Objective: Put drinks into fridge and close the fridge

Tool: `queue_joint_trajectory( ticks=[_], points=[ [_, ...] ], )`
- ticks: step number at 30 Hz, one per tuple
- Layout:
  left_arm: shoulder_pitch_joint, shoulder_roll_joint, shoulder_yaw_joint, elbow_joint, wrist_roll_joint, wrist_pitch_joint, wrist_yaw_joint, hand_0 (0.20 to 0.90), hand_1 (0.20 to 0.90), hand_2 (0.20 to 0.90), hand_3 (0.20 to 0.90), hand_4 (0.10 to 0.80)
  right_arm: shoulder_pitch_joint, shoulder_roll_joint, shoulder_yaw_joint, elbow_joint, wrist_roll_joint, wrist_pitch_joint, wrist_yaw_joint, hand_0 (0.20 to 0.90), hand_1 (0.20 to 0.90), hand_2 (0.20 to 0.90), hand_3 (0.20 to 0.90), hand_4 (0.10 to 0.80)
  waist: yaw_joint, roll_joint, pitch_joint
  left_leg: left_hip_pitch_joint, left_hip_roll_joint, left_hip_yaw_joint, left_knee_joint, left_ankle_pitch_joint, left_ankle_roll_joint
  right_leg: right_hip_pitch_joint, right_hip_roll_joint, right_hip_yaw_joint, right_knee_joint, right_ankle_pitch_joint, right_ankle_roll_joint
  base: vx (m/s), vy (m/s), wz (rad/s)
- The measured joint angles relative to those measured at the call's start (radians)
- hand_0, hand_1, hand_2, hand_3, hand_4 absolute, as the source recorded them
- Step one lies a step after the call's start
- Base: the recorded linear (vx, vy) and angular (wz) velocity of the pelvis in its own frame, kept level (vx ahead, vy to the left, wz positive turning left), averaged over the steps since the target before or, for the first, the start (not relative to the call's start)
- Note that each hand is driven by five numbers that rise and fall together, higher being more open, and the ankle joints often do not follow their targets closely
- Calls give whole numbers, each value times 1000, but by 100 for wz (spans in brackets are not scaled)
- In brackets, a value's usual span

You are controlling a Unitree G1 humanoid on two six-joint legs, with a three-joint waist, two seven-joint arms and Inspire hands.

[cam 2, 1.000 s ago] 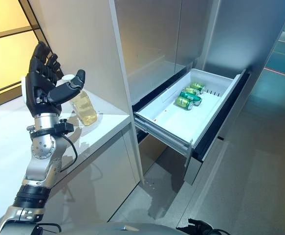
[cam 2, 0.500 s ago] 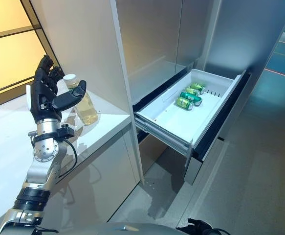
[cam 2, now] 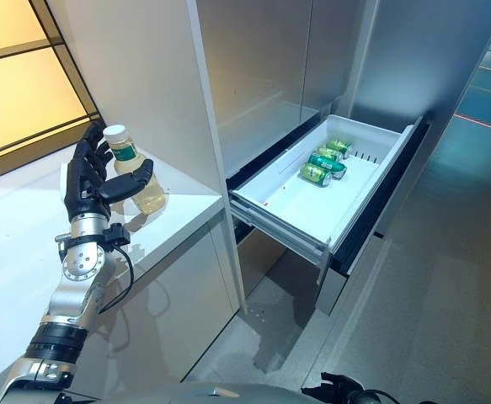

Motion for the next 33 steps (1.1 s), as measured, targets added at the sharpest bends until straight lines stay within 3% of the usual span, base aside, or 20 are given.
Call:
queue_joint_trajectory(
  ticks=[21, 22, 23, 24, 33],
  points=[
    [-24, 48, 0, 75, 7, 38, 4, 900, 900, 900, 900, 800, -2, 6, -16, -22, -1, 5, 4, 900, 900, 900, 900, 800, -45, -4, 11, 6, 0, 15, 0, 0, 0, -1, 1, 13, 4, 0, 0, 3, 2, -1],
    [-26, 49, 0, 77, 7, 38, 4, 752, 752, 752, 727, 627, -2, 7, -16, -22, -1, 5, 4, 900, 900, 900, 900, 800, -46, -4, 11, 6, 0, 17, 0, 0, 0, -1, 1, 14, 4, 0, 0, 0, 0, 0],
    [-28, 49, 0, 77, 5, 38, 3, 406, 406, 406, 324, 224, -2, 7, -16, -22, -1, 5, 4, 900, 900, 900, 900, 800, -47, -4, 11, 7, 0, 17, 0, 0, 0, -1, 1, 15, 5, 0, 0, 0, 0, 0],
    [-30, 49, 0, 77, -1, 38, 3, 300, 300, 300, 200, 100, -2, 7, -16, -22, -1, 5, 4, 900, 900, 900, 900, 800, -48, -4, 11, 7, 0, 17, 0, 0, 0, -1, 1, 16, 5, 0, 0, 0, 0, 0],
    [-31, 51, -1, 79, -90, 38, -53, 300, 300, 300, 200, 100, -2, 7, -17, -25, -1, 5, 4, 900, 900, 900, 900, 800, -51, -5, 11, 11, -1, 23, 0, -2, 1, -3, 1, 30, 5, 2, 1, 5, 2, -2]
  ],
)
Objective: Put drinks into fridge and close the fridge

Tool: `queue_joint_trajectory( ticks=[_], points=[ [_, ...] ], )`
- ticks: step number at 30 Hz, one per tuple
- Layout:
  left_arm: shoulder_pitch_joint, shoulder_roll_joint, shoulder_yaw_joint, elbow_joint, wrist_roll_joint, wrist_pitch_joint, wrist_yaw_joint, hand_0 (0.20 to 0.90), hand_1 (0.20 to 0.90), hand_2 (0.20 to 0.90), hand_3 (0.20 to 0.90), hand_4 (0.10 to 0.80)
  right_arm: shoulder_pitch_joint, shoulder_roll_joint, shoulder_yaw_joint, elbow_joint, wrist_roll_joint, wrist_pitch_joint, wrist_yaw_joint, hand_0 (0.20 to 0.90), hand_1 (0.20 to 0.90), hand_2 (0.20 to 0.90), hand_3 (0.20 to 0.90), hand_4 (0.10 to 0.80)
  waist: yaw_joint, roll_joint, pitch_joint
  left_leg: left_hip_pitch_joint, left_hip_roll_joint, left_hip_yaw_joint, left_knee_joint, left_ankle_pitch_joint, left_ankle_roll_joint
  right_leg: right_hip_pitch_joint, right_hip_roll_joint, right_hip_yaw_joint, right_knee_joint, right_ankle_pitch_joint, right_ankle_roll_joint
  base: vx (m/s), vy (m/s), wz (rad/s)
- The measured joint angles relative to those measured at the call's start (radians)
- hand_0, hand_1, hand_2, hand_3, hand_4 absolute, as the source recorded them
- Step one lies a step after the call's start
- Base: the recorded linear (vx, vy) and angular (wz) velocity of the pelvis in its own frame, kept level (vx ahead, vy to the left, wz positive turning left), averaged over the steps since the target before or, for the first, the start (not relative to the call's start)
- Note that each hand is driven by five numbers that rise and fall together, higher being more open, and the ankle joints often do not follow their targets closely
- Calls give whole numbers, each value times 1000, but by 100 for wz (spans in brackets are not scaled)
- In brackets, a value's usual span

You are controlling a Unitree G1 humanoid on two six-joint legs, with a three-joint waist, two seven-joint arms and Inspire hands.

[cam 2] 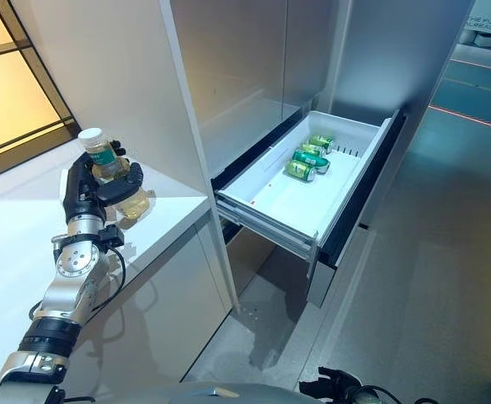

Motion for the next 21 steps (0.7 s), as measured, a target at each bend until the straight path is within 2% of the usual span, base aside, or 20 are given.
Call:
queue_joint_trajectory(
  ticks=[5, 9, 13, 17, 21],
  points=[
    [-4, 0, 0, -1, -22, 0, -42, 300, 300, 300, 200, 100, -1, -1, 1, -11, 2, -7, 5, 900, 900, 900, 900, 800, -1, -1, 0, 4, 0, 1, 0, -1, 0, 2, 0, 3, 0, 0, 0, 0, 0, 0],
    [-4, 0, 0, -11, -37, 0, -77, 300, 300, 300, 200, 100, 24, -15, 34, -94, -7, -17, 29, 900, 900, 900, 900, 800, 0, -3, 2, 3, 0, 2, 0, -1, 0, 1, 0, 3, 0, 0, 0, -33, -15, 0],
    [-4, 0, -11, -50, -70, 0, -148, 300, 300, 300, 200, 100, 57, -38, 126, -296, -48, -21, 75, 900, 900, 900, 900, 800, -1, -18, 11, -1, 1, 1, 0, -1, 0, -2, 1, 2, 0, 1, 0, -49, -28, 1],
    [-4, 1, -46, -126, -70, -1, -241, 300, 300, 300, 200, 100, 72, -30, 158, -489, -47, -20, 136, 900, 900, 900, 900, 800, 0, -33, 22, -4, 0, -1, 0, -1, 0, -3, 0, -1, 0, 3, 2, -36, -28, 2],
    [-3, 9, -108, -229, -91, -2, -399, 300, 300, 300, 200, 100, 66, -30, 178, -715, -25, -13, 226, 900, 900, 900, 900, 800, -1, -37, 32, -5, -2, 0, 2, -2, 2, -2, -2, -2, 0, 3, 2, 0, 0, 0]
  ],
)
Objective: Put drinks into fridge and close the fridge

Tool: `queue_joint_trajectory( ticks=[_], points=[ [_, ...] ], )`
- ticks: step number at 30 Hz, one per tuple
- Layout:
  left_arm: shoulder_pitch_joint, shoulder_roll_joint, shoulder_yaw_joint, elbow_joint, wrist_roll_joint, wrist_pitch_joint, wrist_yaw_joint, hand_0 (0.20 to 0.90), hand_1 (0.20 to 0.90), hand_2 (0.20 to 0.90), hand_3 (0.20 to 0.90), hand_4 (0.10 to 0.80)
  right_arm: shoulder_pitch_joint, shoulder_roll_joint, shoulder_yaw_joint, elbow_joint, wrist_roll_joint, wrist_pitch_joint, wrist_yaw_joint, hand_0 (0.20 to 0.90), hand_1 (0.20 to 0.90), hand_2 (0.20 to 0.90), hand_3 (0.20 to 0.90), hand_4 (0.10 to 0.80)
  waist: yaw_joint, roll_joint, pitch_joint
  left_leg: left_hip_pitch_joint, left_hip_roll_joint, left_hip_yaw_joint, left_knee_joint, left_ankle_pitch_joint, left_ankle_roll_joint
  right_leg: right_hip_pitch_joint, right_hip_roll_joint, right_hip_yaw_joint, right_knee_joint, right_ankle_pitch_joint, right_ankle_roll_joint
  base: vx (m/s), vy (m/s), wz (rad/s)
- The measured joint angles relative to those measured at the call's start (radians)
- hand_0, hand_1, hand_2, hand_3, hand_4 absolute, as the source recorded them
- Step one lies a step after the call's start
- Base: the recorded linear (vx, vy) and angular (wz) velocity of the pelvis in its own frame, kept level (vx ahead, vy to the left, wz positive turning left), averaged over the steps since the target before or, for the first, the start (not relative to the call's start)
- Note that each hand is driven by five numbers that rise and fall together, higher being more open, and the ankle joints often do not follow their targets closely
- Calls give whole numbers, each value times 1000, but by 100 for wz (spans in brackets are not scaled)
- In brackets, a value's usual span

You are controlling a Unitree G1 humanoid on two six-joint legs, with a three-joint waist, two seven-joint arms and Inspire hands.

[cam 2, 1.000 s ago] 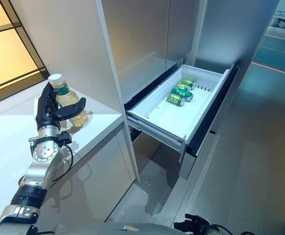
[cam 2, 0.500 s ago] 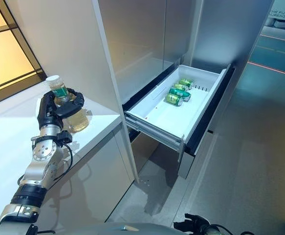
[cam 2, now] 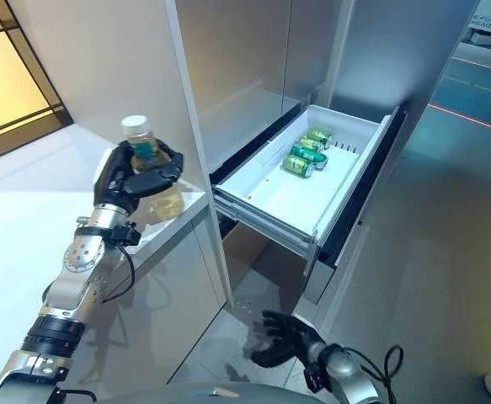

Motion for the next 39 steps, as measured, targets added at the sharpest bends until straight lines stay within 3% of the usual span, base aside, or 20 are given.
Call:
queue_joint_trajectory(
  ticks=[9, 15, 26, 39],
  points=[
    [31, 1, -111, -142, -95, 0, -311, 300, 300, 300, 200, 100, -37, -132, -44, -349, 135, 81, 122, 900, 900, 900, 900, 800, -7, 10, 18, 1, 1, 2, 0, 0, 0, -1, 1, 1, 0, 1, 1, -3, 0, 0],
    [67, 1, -160, -148, -109, 53, -415, 300, 300, 300, 200, 100, -103, -195, -89, -527, 307, 100, 140, 900, 900, 900, 900, 800, -25, 18, 24, 1, 2, 13, 1, -1, -1, -3, 1, 6, 0, 1, 1, -5, -5, -1],
    [65, 9, -196, -148, -113, 85, -395, 300, 300, 300, 200, 100, -173, -235, -85, -594, 456, 163, 189, 900, 900, 900, 900, 800, -21, 21, 28, -6, 1, 16, 3, -2, -1, -14, 1, 7, 0, 1, 1, -3, -2, 0],
    [63, 15, -261, -138, -112, 87, -305, 300, 300, 300, 200, 100, -262, -298, -55, -594, 515, 326, 221, 900, 900, 900, 900, 800, -15, 21, 29, -7, 1, 14, 3, -2, -1, -13, 1, 6, 0, 1, 1, 0, 0, 0]
  ],
)
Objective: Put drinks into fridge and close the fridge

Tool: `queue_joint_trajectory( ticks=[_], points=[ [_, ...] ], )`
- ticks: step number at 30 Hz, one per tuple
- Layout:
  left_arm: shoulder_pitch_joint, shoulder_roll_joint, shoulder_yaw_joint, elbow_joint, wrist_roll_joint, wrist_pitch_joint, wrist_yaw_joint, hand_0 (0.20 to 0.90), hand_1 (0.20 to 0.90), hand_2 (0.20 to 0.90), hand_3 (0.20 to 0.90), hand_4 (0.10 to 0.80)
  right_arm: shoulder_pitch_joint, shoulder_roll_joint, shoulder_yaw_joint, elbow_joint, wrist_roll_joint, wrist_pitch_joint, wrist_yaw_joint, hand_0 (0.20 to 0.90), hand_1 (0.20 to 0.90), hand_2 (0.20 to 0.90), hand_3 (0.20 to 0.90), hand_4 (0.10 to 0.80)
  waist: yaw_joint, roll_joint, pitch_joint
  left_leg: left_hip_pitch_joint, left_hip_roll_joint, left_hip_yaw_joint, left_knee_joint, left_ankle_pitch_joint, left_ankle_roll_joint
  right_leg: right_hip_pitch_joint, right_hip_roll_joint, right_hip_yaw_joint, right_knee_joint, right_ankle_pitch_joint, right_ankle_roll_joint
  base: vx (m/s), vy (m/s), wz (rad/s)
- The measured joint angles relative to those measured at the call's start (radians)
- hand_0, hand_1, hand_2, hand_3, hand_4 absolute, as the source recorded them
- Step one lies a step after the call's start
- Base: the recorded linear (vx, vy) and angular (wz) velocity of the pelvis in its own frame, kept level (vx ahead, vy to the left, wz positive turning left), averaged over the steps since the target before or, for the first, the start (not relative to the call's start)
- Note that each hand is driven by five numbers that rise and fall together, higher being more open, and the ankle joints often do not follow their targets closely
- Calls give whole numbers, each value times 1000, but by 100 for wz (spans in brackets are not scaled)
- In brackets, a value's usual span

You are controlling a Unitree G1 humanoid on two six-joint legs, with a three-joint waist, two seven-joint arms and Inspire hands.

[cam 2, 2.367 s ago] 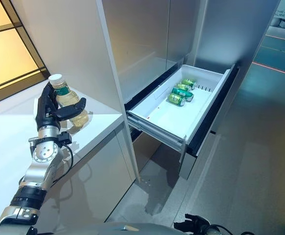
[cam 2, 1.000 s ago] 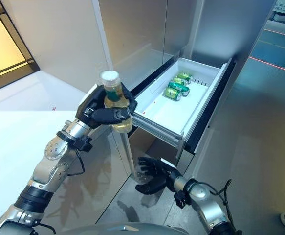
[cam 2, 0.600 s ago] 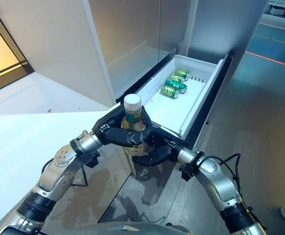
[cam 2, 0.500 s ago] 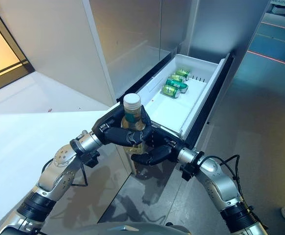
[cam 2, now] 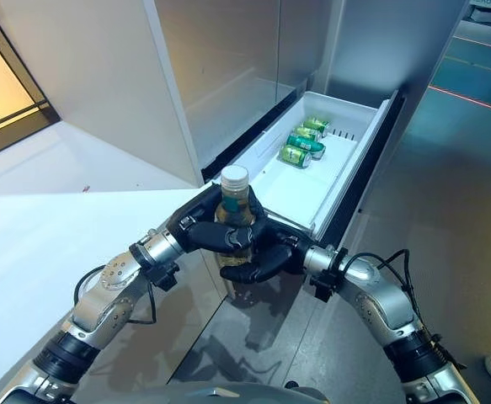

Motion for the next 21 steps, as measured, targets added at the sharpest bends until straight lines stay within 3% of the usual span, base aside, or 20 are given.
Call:
queue_joint_trajectory(
  ticks=[3, 10, 21],
  points=[
    [0, -5, -5, 3, -2, -8, -2, 300, 300, 300, 200, 100, -9, -6, 9, 0, 34, 19, -2, 900, 900, 900, 900, 800, 0, 0, 0, 0, 0, -2, 0, 0, 0, 0, 0, 0, 0, 0, 0, 0, 0, 0],
    [1, 25, -50, 43, -2, -121, -38, 300, 300, 300, 200, 100, -13, 16, 9, 12, 199, 157, -82, 900, 900, 900, 900, 800, -2, 0, 0, 0, 0, -4, 0, 0, 0, 0, 0, 1, 0, 0, 0, 0, 0, 0],
    [1, 31, -73, 44, -58, -153, -16, 300, 300, 300, 200, 100, -7, 34, 53, 27, 296, 168, -168, 900, 900, 900, 900, 800, -2, -3, -2, 3, -1, -6, 0, 0, 0, 5, 0, 0, 0, 0, 0, 0, 0, 0]
  ],
)
